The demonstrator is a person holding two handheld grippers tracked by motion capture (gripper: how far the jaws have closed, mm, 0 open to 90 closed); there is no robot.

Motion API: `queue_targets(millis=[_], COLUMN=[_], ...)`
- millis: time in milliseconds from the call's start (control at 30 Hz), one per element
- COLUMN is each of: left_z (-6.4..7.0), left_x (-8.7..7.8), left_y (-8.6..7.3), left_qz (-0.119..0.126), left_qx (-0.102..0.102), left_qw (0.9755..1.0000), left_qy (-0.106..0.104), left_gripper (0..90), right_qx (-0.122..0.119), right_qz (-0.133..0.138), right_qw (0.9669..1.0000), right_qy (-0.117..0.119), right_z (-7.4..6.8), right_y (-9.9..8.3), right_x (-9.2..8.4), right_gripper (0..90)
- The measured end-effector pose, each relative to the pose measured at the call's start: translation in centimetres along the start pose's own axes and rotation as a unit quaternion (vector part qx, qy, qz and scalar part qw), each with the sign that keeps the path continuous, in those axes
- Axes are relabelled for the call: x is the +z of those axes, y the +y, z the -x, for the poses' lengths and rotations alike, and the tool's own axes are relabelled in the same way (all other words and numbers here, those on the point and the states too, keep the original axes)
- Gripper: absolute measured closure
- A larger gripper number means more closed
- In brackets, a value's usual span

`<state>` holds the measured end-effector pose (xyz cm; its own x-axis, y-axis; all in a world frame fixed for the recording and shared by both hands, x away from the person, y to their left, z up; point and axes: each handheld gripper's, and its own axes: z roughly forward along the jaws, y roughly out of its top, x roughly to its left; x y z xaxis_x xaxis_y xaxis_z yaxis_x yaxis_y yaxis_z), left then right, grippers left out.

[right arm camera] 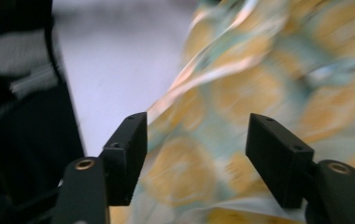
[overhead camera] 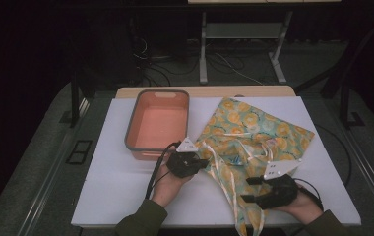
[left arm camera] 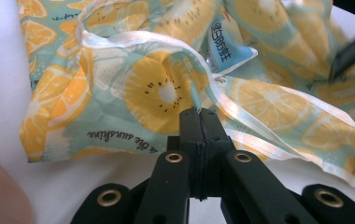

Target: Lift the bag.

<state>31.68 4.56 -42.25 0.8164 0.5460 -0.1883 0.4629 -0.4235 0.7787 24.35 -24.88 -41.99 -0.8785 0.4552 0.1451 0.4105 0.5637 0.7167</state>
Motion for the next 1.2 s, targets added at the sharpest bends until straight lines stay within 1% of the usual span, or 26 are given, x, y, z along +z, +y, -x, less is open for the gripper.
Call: queue_targets(millis=[33, 67, 167, 200, 233, 267, 300, 333, 367, 400, 433, 467, 500, 533, 600, 700, 733, 833, 867, 967, 1067, 1200], left_z=[0.0, -0.1, -0.1, -0.1, -0.1, -0.1, -0.1, -0.1, -0.1, -0.1, -0.1, -0.1, -0.1, -0.1, -0.1, -0.3, -0.3, -0.3, -0.2, -0.1, 0.1, 0.4], left_x=[0.0, 0.0, 0.0, 0.0, 0.0, 0.0, 0.0, 0.0, 0.0, 0.0, 0.0, 0.0, -0.1, -0.1, -0.2, -0.2, -0.2, -0.3, -0.4, -0.6, -0.7, -1.2], left_y=[0.0, 0.0, 0.0, 0.0, 0.0, 0.0, 0.0, 0.0, 0.0, 0.0, 0.0, 0.0, 0.0, 0.0, 0.1, 0.2, 0.2, 0.3, 0.3, 0.5, 0.8, 1.7], left_qz=[-0.001, -0.001, 0.000, -0.001, -0.001, -0.001, -0.001, 0.000, 0.000, 0.000, 0.000, 0.000, 0.001, 0.003, 0.009, 0.013, 0.016, 0.018, 0.021, 0.029, 0.040, 0.058], left_qx=[-0.001, -0.002, -0.004, -0.003, -0.003, -0.004, -0.005, -0.005, -0.006, -0.006, -0.007, -0.007, -0.009, -0.010, -0.015, -0.021, -0.023, -0.023, -0.024, -0.022, -0.022, -0.016], left_qw=[1.0000, 1.0000, 1.0000, 1.0000, 1.0000, 1.0000, 1.0000, 1.0000, 1.0000, 1.0000, 1.0000, 1.0000, 1.0000, 0.9999, 0.9998, 0.9996, 0.9995, 0.9995, 0.9993, 0.9991, 0.9987, 0.9979], left_qy=[0.000, 0.000, 0.000, 0.000, -0.001, -0.001, -0.002, -0.003, -0.003, -0.004, -0.004, -0.005, -0.005, -0.007, -0.011, -0.015, -0.015, -0.016, -0.017, -0.019, -0.024, -0.025], left_gripper=[89.5, 89.5, 89.5, 89.5, 89.5, 89.5, 89.5, 89.5, 89.5, 89.5, 89.5, 89.5, 89.5, 89.6, 89.6, 89.6, 89.5, 89.5, 89.6, 89.5, 89.6, 89.5], right_qx=[-0.004, -0.009, -0.016, -0.022, -0.026, -0.032, -0.048, -0.055, -0.057, -0.064, -0.063, -0.064, -0.063, -0.063, -0.058, -0.051, -0.043, -0.032, -0.033, -0.028, -0.025, -0.028], right_qz=[-0.010, -0.021, -0.048, -0.055, -0.062, -0.074, -0.076, -0.076, -0.076, -0.077, -0.077, -0.076, -0.076, -0.075, -0.070, -0.063, -0.058, -0.043, -0.039, -0.023, -0.006, 0.016], right_qw=[0.9999, 0.9997, 0.9987, 0.9982, 0.9978, 0.9967, 0.9958, 0.9953, 0.9951, 0.9944, 0.9945, 0.9943, 0.9942, 0.9942, 0.9951, 0.9953, 0.9957, 0.9961, 0.9961, 0.9958, 0.9947, 0.9925], right_qy=[-0.001, 0.004, 0.005, 0.000, -0.004, -0.007, -0.018, -0.025, -0.027, -0.035, -0.033, -0.038, -0.042, -0.044, -0.039, -0.053, -0.057, -0.070, -0.072, -0.084, -0.099, -0.118], right_z=[-0.3, -0.5, -0.9, -0.9, -0.9, -0.9, -1.1, -1.1, -1.0, -1.0, -0.9, -0.8, -0.6, -0.4, -0.1, 0.4, 0.6, 1.2, 1.4, 1.6, 1.9, 2.7], right_y=[-0.3, -0.6, -1.1, -1.1, -1.2, -1.3, -1.4, -1.4, -1.3, -1.3, -1.3, -1.3, -1.3, -1.3, -1.4, -1.4, -1.4, -1.2, -1.2, -0.9, -0.6, 0.1], right_x=[0.4, 0.7, 1.6, 1.8, 2.0, 2.2, 2.2, 2.1, 2.0, 2.0, 1.9, 1.9, 1.9, 1.9, 1.8, 1.5, 1.3, 0.7, 0.5, 0.0, -0.6, -1.5], right_gripper=[35.4, 34.5, 31.8, 31.4, 32.8, 38.2, 43.5, 50.3, 60.9, 66.0, 74.8, 81.2, 86.8, 89.5, 89.9, 90.0, 90.0, 90.0, 90.0, 90.0, 90.0, 90.0])
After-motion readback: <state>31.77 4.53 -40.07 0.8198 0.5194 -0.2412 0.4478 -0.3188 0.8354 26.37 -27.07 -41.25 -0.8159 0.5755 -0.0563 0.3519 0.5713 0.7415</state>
